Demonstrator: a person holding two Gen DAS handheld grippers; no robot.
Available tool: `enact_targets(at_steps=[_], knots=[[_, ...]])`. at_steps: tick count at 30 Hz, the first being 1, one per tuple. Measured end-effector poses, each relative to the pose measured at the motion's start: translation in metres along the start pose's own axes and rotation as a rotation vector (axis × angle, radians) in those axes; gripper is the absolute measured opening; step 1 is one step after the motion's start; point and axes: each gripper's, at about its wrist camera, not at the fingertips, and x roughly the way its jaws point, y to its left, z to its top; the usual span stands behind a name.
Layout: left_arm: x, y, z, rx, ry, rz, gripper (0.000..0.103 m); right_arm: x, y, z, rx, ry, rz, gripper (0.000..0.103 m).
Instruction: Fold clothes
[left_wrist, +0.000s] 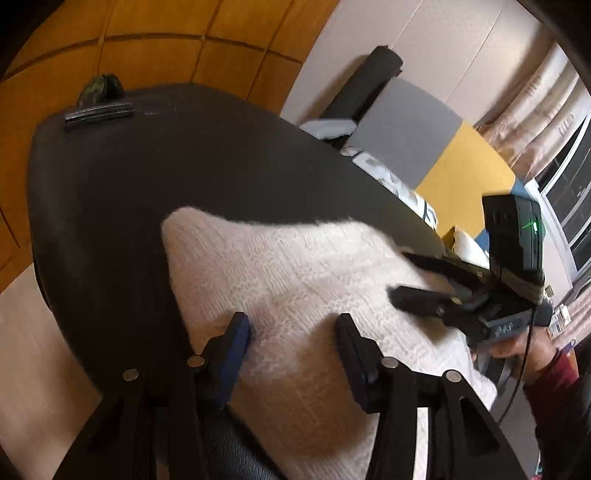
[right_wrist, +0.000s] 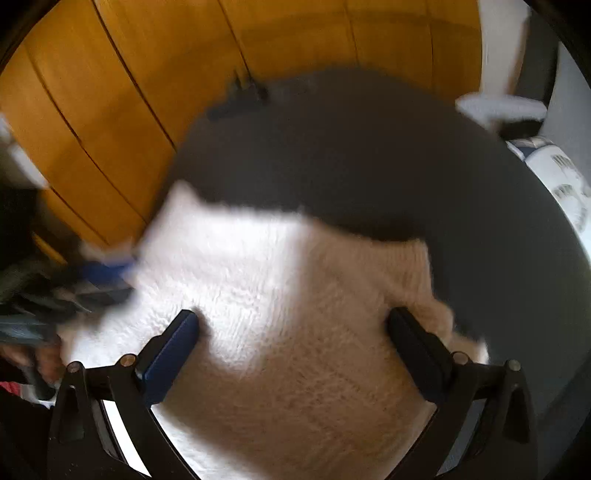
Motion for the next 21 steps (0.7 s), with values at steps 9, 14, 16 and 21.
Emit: enact_targets(at_steps=[9,14,16,21], knots=[[-0.04,-0.049,-0.001,0.05,-0.076,0.168,0.055,-0.064,0.002,-0.012,-0.115,-0.072,0.135,0.103],[-0.061,-0.062,-0.037,0.024,-0.164,0.133,0.056,-0.117,0.059,-0.058,-0.266,-0.119,0.173,0.103],[-0.048,-0.055,-0.058,0.009,-0.121,0.111,0.056,-0.106,0.081,-0.082,-0.294,-0.056,0.164,0.103],[-0.029,-0.061,-0.082,0.136,-0.195,0.16,0.061,-0.068,0.093,-0.131,-0.24,0.062,0.059,0.102]])
